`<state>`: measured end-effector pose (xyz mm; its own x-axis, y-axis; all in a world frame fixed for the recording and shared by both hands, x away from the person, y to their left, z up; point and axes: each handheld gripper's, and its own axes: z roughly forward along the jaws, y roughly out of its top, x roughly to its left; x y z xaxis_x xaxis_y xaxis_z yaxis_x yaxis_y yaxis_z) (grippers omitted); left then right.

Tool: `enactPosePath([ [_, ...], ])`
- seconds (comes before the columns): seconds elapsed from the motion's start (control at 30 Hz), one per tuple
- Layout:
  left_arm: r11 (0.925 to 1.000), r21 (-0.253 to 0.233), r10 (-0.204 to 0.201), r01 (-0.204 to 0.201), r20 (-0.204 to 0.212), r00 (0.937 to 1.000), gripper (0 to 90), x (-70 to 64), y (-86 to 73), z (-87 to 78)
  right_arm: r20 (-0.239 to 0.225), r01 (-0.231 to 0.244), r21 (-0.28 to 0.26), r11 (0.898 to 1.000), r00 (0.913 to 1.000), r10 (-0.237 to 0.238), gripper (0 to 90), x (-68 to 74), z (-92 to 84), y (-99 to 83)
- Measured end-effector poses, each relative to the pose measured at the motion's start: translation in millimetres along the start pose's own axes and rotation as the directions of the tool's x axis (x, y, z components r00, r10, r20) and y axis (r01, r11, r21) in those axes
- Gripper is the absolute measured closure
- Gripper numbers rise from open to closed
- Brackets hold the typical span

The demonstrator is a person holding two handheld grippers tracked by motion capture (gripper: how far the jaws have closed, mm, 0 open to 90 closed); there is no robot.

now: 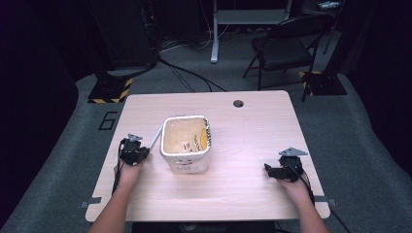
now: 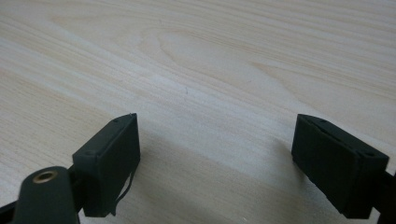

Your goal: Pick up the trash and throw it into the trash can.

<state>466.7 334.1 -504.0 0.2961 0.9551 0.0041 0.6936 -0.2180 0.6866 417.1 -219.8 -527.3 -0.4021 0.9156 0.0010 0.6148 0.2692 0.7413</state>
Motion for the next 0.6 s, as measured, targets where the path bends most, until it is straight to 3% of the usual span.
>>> enactPosePath([
  [0.23, 0.9998, -0.019, -0.005, 0.006, 0.045, 0.9990, 78.8, 0.4, 6.0, -18.0, -0.001, 0.003, 0.000, 1.000, 1.0000, -0.003, 14.7, -0.2, 0.1, 0.1],
  [0.33, 0.9996, -0.026, 0.011, -0.009, 0.067, 0.9977, 78.8, 2.6, 7.5, -29.7, -0.001, 0.003, 0.000, 1.000, 1.0000, -0.003, 14.7, -0.2, 0.2, 0.1],
  [0.6, 0.9987, -0.050, 0.017, -0.012, 0.085, 0.9962, 78.8, 8.2, 11.0, -50.6, -0.001, 0.003, 0.000, 1.000, 1.0000, -0.003, 14.7, -0.2, 0.1, 0.1],
])
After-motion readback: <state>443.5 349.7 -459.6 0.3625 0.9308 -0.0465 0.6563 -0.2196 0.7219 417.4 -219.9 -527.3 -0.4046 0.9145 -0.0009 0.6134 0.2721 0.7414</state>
